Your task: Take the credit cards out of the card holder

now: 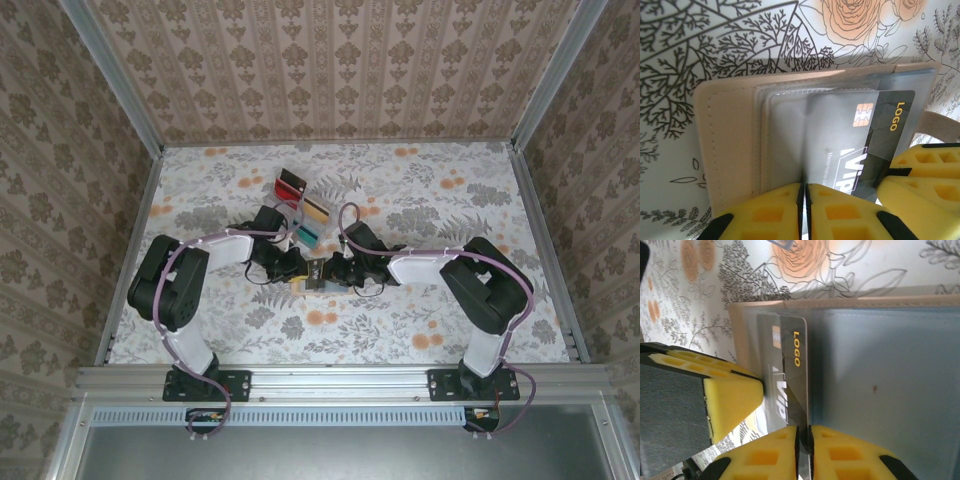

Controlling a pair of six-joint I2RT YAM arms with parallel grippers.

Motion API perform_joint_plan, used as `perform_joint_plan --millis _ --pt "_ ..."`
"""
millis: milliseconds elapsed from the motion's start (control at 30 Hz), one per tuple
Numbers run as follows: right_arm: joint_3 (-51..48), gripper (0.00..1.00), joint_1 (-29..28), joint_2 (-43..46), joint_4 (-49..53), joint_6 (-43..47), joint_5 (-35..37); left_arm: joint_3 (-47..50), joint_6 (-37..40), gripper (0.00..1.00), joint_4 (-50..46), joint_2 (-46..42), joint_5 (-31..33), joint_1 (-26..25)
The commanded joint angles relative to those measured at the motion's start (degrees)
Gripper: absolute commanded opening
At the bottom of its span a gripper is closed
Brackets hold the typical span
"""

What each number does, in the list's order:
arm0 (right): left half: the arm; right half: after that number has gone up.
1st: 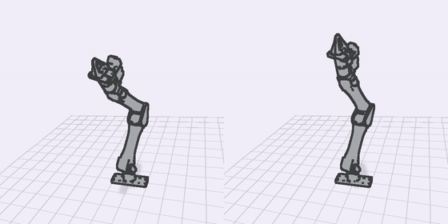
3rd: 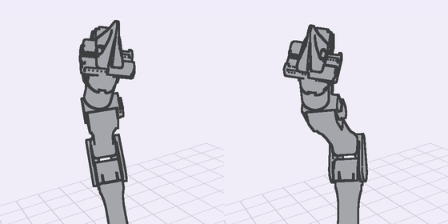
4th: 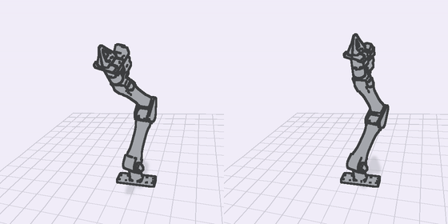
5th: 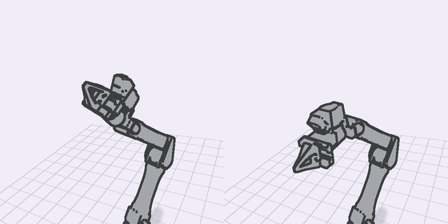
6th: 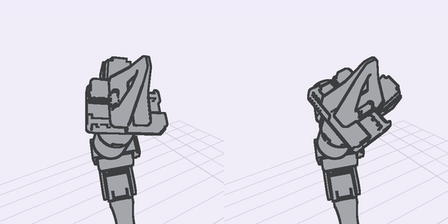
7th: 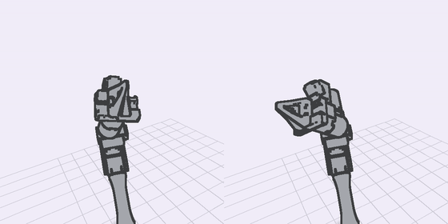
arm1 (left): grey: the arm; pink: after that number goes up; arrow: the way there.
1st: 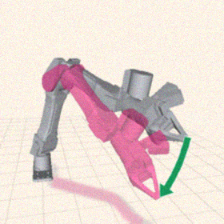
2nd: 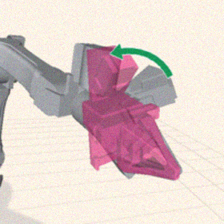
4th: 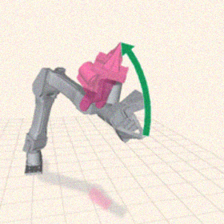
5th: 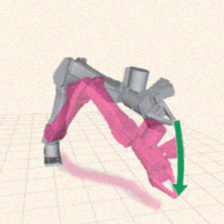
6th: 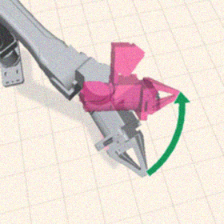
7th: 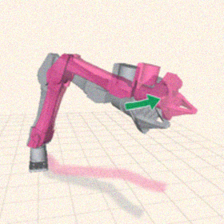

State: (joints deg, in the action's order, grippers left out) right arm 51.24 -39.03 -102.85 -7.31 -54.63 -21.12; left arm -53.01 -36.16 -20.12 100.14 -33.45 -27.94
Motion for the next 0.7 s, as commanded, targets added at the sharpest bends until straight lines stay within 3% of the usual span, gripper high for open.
perform_joint_plan --millis 0,167,367,667 --pt "-0.57 0.19 0.29 -1.04 -5.27 -1.67 -2.06 1.11 1.18 0.13 -0.62 1.11 1.01 -0.09" --pt "0.19 0.18 0.35 -1.69 -5.89 -1.98 -1.72 1.84 1.18 0.13 -0.27 1.24 1.28 -0.09" --pt "-1.35 0.05 0.6 -0.24 -5.46 -1.73 0.45 1.72 1.02 0.13 -0.58 1.16 2.2 0.06" --pt "-5.66 0.0 1.33 11.12 2.47 7.74 6.36 0.9 0.12 0.23 -0.66 -1.3 2.45 1.14"
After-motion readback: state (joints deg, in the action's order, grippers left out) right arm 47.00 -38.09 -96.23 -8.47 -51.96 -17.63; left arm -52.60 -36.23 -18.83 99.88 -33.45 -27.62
